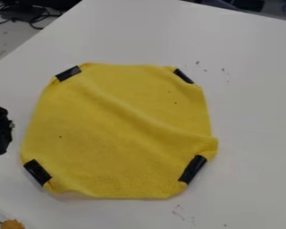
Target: Fold the cloth from bottom left to top right
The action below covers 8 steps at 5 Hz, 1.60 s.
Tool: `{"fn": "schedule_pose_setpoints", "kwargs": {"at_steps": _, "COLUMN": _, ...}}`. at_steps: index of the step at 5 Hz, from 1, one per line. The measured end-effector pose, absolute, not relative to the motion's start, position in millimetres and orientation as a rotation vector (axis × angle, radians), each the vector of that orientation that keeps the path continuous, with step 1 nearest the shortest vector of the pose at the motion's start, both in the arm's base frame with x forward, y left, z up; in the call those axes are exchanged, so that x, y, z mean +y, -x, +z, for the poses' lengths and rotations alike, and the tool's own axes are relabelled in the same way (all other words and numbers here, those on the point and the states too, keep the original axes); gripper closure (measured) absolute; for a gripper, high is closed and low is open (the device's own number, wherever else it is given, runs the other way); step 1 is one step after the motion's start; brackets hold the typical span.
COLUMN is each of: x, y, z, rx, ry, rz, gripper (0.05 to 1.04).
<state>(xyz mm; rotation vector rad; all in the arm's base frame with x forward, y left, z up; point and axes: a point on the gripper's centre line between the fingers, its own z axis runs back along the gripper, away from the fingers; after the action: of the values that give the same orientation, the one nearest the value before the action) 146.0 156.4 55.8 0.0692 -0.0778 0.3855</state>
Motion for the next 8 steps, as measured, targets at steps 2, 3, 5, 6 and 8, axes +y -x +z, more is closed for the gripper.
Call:
{"fn": "schedule_pose_setpoints", "kwargs": {"at_steps": 2, "x": 129.6, "y": -155.9, "z": 44.4, "rx": -0.078, "ry": -0.051, "rz": 0.357, "gripper": 0.083}}
{"fn": "schedule_pose_setpoints", "kwargs": {"at_steps": 3, "x": 124.1, "y": -152.7, "z": 34.7, "rx": -0.066, "ry": -0.034, "rz": 0.370, "gripper": 0.083}}
{"fn": "schedule_pose_setpoints", "kwargs": {"at_steps": 5, "x": 107.7, "y": -140.7, "z": 5.1, "rx": -0.045, "ry": 0.013, "rz": 0.453, "gripper": 0.083}}
{"fn": "schedule_pose_setpoints", "kwargs": {"at_steps": 6, "x": 107.6, "y": -147.2, "z": 1.9, "rx": -0.042, "ry": 0.011, "rz": 0.445, "gripper": 0.082}}
{"fn": "schedule_pose_setpoints", "kwargs": {"at_steps": 8, "x": 114.3, "y": -166.1, "z": 0.6, "rx": -0.005, "ry": -0.004, "rz": 0.412, "gripper": 0.250}}
